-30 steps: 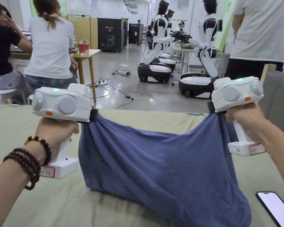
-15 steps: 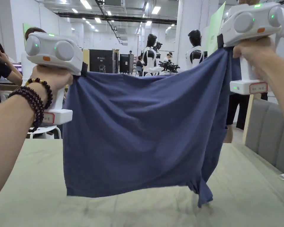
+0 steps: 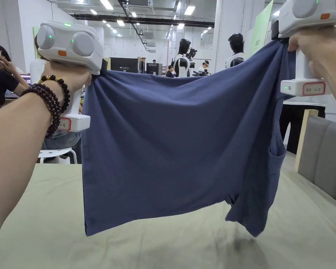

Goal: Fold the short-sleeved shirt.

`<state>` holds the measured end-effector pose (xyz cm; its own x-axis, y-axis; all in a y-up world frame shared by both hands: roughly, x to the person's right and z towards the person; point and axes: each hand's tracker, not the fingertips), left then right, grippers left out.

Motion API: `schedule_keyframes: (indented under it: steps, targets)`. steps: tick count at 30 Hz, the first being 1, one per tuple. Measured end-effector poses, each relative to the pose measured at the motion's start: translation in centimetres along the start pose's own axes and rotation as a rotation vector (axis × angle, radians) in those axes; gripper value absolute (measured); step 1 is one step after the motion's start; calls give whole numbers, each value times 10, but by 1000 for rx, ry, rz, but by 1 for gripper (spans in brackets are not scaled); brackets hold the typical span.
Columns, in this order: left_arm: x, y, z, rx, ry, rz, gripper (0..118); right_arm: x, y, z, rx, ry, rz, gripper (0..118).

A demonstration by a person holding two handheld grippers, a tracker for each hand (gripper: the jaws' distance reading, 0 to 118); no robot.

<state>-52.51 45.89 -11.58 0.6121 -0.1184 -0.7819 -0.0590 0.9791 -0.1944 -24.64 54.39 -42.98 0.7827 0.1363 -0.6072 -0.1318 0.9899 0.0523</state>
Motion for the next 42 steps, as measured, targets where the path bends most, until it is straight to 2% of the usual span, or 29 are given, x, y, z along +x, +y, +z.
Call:
schedule_keyframes:
  steps: [13,20,30,33,37,42]
  targets:
    - [14,-109,-35,-142,-58,8,3,-9,-128,-33,-187,53,2,4]
    - [16,-124,-20,-164,-70,10,3,1,-149,-29,-225,59,-24,4]
    - [-5,-170,77,-173,-93,14,3,22,-184,84,-237,101,25,4]
    - [-13,-199,114,-189,-115,20,3,28,-207,126,-248,128,20,4]
    - [-20,-243,157,-233,-133,19,3,34,-245,164,-302,149,72,4]
    - [-24,-294,203,-283,-150,48,3,32,-301,217,-374,175,48,4]
